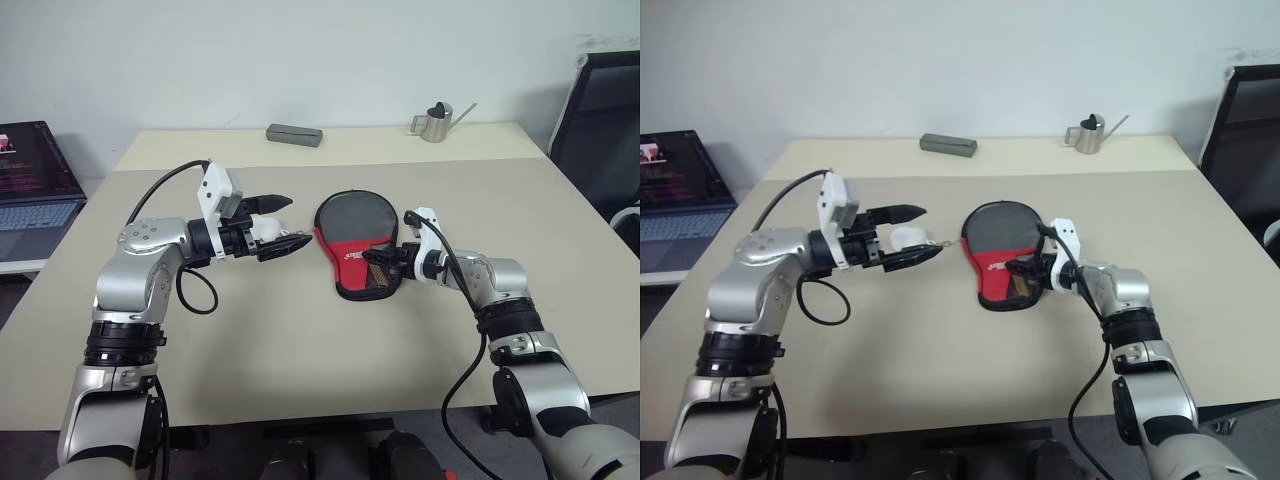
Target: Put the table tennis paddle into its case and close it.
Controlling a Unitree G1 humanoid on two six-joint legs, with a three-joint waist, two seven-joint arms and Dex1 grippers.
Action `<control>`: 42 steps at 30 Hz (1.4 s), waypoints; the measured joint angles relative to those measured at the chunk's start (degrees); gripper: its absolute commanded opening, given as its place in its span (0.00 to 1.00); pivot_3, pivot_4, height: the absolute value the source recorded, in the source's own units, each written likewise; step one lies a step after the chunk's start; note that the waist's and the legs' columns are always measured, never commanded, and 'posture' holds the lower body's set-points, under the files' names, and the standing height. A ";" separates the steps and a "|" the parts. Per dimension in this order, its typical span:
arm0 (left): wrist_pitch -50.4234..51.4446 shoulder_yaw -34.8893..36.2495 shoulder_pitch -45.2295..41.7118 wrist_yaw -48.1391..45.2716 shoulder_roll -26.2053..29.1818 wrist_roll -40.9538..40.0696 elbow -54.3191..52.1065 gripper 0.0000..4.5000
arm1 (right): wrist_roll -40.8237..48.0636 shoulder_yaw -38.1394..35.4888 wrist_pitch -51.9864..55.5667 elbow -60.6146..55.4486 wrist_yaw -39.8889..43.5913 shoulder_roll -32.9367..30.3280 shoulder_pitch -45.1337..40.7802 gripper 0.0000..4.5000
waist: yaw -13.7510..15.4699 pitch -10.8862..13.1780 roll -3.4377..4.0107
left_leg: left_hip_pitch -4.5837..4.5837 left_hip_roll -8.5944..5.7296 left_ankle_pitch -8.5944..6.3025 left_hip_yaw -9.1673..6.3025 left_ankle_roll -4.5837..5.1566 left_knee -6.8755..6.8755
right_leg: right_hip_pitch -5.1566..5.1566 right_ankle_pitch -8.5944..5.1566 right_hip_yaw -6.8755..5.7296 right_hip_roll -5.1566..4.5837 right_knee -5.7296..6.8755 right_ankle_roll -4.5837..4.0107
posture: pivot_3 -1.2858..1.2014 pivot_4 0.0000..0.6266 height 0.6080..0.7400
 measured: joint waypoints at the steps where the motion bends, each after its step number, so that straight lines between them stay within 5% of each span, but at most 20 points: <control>1: -0.01 0.00 0.00 0.01 0.01 0.00 0.00 1.00 | -0.13 -0.19 -0.27 0.37 -0.03 0.00 -0.09 0.99 | 0.04 0.00 0.00 | 0.00 -0.01 0.00 0.02 0.00 0.01 | 0.01 0.02 0.01 0.00 0.00 0.01 | 0.52 0.24 1.00; 16: -0.32 0.00 0.38 0.01 0.33 0.00 0.01 1.00 | -1.44 -1.33 -1.17 3.63 -0.32 -0.51 -1.43 0.99 | 0.34 -0.01 -0.01 | 0.15 -0.01 0.00 0.09 0.00 0.04 | 0.20 0.07 0.00 0.00 -0.03 0.02 | 0.52 0.24 1.00; 19: -0.38 0.00 0.38 0.01 0.33 0.00 0.01 1.00 | -1.61 -1.32 -1.33 4.17 -0.31 -0.67 -1.43 0.88 | 0.40 -0.01 0.00 | 0.16 -0.01 0.00 0.09 0.00 0.04 | 0.21 0.07 0.00 0.00 -0.03 0.03 | 0.52 0.24 1.00; 25: -0.88 0.01 0.57 0.00 0.46 0.00 0.01 1.00 | -2.18 -1.93 -1.62 6.22 -0.06 -2.39 -1.47 0.40 | 0.72 -0.01 -0.01 | 0.13 -0.01 0.00 0.10 0.00 -0.01 | 0.20 0.07 -0.01 0.00 -0.11 0.03 | 0.52 0.24 1.00; 32: -1.35 0.01 0.90 -0.02 0.84 0.00 0.01 1.00 | -1.99 -2.70 0.89 3.47 0.97 -2.61 0.40 0.01 | 0.89 -0.01 -0.01 | 0.13 -0.01 -0.01 0.11 0.01 -0.04 | 0.20 0.06 -0.01 -0.01 -0.14 0.03 | 0.52 0.24 1.00; 42: -1.43 0.02 3.17 -0.02 1.52 -0.03 -0.16 1.00 | -1.42 -5.40 4.40 -1.81 -3.26 0.10 2.24 0.01 | 0.70 -0.01 0.00 | 0.14 0.02 -0.01 0.09 0.01 -0.14 | 0.16 0.06 0.02 0.00 -0.18 0.02 | 0.52 0.24 1.00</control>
